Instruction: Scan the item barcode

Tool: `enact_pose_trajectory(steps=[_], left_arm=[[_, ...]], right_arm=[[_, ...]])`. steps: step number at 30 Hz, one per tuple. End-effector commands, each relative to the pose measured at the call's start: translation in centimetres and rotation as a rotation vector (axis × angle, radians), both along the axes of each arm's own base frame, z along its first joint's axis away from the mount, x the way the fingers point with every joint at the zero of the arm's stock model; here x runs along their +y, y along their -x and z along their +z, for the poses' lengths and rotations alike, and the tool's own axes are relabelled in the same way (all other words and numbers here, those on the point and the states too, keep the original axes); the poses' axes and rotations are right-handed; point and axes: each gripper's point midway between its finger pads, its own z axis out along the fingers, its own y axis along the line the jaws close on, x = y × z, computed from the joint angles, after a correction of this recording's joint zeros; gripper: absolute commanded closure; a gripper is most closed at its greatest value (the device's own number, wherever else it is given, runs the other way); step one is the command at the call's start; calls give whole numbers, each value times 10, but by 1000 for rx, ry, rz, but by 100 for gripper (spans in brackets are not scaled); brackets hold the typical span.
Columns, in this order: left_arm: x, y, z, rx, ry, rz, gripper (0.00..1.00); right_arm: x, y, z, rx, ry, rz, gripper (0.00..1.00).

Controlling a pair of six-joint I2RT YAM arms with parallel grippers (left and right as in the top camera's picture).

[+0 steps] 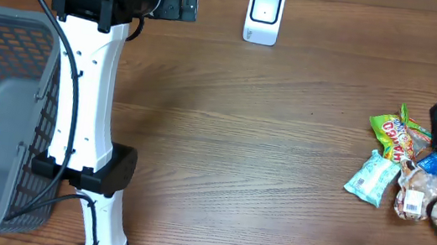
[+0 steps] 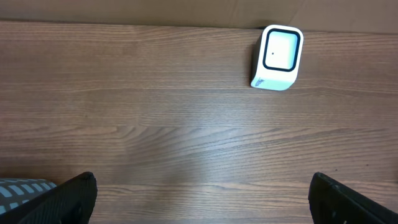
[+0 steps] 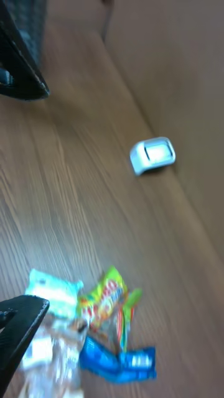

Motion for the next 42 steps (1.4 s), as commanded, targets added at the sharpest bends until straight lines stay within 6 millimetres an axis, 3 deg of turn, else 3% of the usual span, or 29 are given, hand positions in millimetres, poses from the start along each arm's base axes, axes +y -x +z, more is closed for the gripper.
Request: enact_pose_trajectory(steps=[1,4,7,13,19,21,27,34,37,42], left_arm=[[3,-1,1,-9,-18,-5,0],[3,-1,1,-9,-17,-5,0],[3,-1,1,-9,-17,-5,0],[3,-1,1,-9,-17,-5,0],[3,-1,1,-9,-17,-5,0],[3,-1,1,-9,-17,-5,0],[3,-1,1,-9,-17,-5,0],[3,-1,1,-9,-17,-5,0],[3,-1,1,-9,-17,-5,0],[3,-1,1,-9,-17,-5,0]], right_arm=[[46,25,23,-61,-212,120,0],[52,39,29,-90,-215,122,0],[32,41,19,-70,-103,32,0],[19,43,8,-57,104,78,0],[5,20,22,-271,341,80,0],[4,11,15,-360,381,71,0],[17,-17,-55,-596,403,99,0],[38,-23,-167,-813,400,128,0],[38,-21,-201,-823,400,126,0],[35,-19,-235,-770,405,120,0]])
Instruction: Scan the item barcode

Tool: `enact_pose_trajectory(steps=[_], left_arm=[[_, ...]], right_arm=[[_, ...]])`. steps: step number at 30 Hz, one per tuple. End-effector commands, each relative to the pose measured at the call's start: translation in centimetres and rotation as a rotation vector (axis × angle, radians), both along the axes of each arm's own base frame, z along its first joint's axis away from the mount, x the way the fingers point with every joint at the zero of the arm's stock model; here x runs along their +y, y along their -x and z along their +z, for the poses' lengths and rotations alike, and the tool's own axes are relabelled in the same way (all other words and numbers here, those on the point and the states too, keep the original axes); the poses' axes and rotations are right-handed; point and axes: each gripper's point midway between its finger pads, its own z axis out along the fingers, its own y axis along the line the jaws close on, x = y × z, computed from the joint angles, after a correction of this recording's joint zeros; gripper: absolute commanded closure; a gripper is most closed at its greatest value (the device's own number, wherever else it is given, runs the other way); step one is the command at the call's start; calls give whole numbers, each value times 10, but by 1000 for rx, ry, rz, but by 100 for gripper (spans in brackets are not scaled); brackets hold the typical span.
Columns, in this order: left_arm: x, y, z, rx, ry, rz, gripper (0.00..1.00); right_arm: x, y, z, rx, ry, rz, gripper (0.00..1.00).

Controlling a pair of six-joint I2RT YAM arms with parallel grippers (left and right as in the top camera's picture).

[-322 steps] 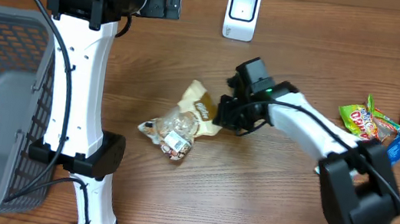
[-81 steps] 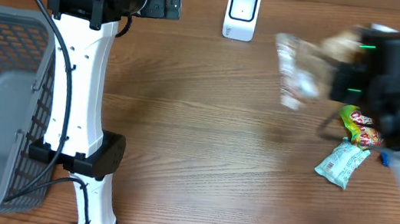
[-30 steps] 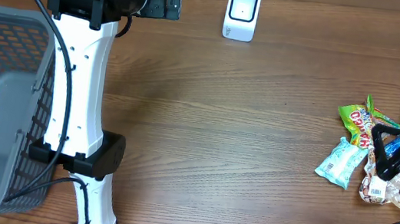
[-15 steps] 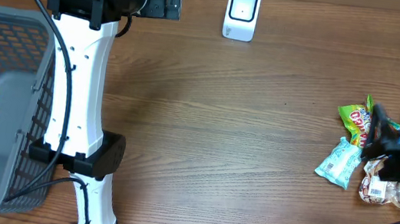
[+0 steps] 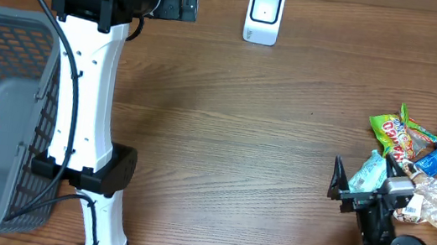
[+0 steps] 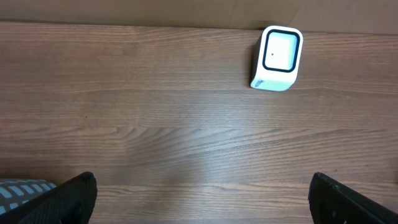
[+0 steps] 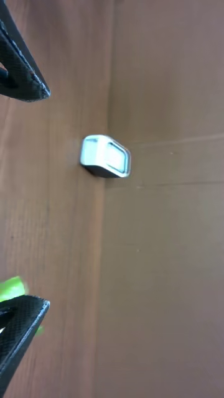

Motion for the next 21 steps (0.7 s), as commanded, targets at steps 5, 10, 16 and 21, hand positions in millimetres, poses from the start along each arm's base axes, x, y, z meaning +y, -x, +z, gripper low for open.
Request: enact_pose_trajectory(steps=[5,10,16,21], left_arm=[[3,-1,1,-7,-18,-6,0],[3,-1,1,-7,-18,-6,0],[3,-1,1,-6,-18,-6,0],[3,-1,1,-6,-18,-6,1]], right_arm=[[-4,2,-15,37,4,-24,0],[-4,2,-15,37,5,-26,0],[-4,2,-15,37,5,-26,0],[-4,2,-15,37,5,-26,0]])
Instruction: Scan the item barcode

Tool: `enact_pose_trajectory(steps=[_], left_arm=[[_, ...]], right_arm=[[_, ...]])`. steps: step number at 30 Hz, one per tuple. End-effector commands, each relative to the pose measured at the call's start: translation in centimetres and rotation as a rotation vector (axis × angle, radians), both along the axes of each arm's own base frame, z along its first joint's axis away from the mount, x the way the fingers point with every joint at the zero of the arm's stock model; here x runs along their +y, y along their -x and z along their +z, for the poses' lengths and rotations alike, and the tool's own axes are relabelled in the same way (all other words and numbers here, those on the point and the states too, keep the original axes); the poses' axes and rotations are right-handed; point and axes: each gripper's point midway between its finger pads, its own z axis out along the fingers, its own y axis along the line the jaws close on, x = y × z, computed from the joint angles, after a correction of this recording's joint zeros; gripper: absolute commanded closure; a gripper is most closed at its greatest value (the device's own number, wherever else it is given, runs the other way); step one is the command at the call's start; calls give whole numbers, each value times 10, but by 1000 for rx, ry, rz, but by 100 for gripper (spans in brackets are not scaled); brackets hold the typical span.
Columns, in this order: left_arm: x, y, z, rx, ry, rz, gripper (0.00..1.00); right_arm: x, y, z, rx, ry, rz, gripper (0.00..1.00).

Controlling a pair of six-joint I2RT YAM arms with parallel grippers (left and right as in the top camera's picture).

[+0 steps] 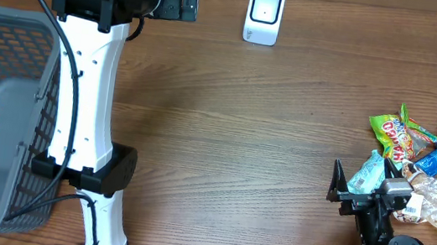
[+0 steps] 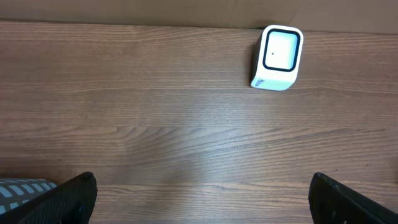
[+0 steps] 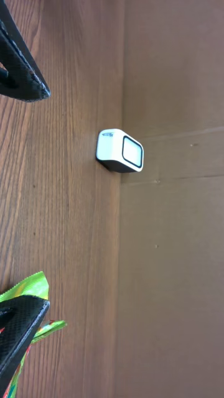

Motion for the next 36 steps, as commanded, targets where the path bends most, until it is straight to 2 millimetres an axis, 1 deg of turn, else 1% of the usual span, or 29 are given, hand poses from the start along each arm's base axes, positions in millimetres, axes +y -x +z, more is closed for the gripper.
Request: enact_pose_trajectory(steps=[1,6,10,13,14,15,17,19,21,22,23,25,27,28,30,32,35,36], left_arm=[[3,-1,1,-9,-18,-6,0],[3,-1,1,-9,-18,-6,0],[0,-5,-12,28,-25,-10,0],[-7,6,-27,95,-39,-32,0],[-8,15,-32,127,-46,-39,0],[-8,19,-34,141,-49,-41,0],[-7,45,-42,203,-63,-54,0],[3,82,-48,276,-81,-53,0],[14,100,-46,263,-126,-52,0],[22,110,-45,240,-150,-40,0],[30,116,-45,203,-163,-22,0],[45,118,-50,106,-163,28,0],[54,114,-55,-7,-137,68,0],[57,113,-56,-48,-128,81,0],[66,109,-58,-186,-109,110,0],[72,108,-54,-332,-108,116,0],[75,113,-53,-504,-145,88,0],[75,119,-54,-590,-173,67,0]], right_arm=[[-1,0,-2,-5,4,-8,0],[-1,0,-2,-5,4,-8,0],[-1,0,-2,-5,4,-8,0],[-1,0,-2,-5,4,-8,0],[-1,0,-2,-5,4,-8,0],[-1,0,-2,-5,4,-8,0],[-1,0,-2,-5,4,-8,0],[-1,0,-2,-5,4,-8,0],[-1,0,-2,-5,4,-8,0],[-1,0,-2,-5,4,-8,0],[-1,0,-2,-5,4,-8,0],[-1,0,-2,-5,4,-8,0],[-1,0,-2,-5,4,-8,0],[-1,0,-2,-5,4,-8,0],[-1,0,-2,-5,4,-8,0],[-1,0,-2,-5,4,-8,0],[-1,0,-2,-5,4,-8,0],[-1,0,-2,-5,4,-8,0]])
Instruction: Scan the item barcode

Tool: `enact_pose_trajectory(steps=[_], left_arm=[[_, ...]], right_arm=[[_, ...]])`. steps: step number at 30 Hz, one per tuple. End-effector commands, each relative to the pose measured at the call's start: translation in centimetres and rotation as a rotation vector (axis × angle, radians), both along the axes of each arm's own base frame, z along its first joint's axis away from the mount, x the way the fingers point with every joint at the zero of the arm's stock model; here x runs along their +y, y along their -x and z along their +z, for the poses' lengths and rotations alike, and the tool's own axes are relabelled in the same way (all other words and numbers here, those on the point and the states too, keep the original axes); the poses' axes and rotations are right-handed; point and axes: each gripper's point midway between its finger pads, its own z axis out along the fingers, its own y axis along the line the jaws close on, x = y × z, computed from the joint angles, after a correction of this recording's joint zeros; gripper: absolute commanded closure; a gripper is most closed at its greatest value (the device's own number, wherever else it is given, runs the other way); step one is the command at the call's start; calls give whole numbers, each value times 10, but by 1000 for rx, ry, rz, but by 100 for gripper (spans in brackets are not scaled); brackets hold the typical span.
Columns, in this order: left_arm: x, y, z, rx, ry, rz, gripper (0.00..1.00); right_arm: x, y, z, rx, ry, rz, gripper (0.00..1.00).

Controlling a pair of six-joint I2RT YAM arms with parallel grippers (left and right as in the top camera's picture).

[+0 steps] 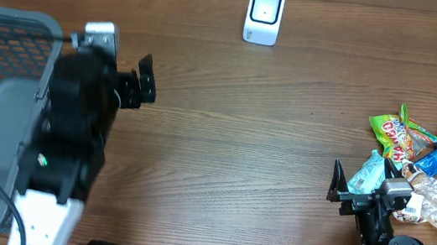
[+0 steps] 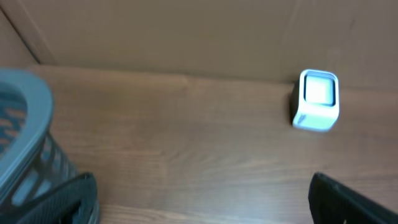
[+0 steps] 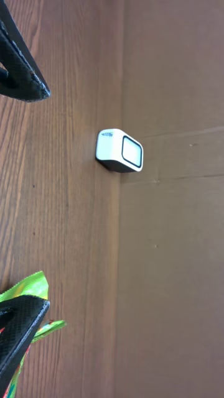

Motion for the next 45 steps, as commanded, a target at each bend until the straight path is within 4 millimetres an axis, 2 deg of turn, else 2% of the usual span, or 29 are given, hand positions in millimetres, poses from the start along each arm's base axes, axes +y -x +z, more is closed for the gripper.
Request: enact_pose_trajectory(steps=[1,2,5,13,21,26,45], left_arm=[[7,20,-6,-160,-125,-33,0],[11,28,-11,-235,-134,-21,0],[21,43,-27,-315,-126,3,1],[43,76,-91,-397,-158,67,0],[44,86,-126,-441,-193,74,0],[45,92,-147,-357,-209,68,0],[41,91,-150,-350,-202,42,0]], right_arm=[[-1,0,-2,-4,3,-7,0],[-1,0,-2,-4,3,-7,0],[-1,0,-2,-4,3,-8,0],[-1,0,-2,-4,3,-7,0],[-1,0,-2,-4,3,-7,0],[-1,0,-2,-4,3,-7,0],[-1,0,-2,-4,3,-7,0]])
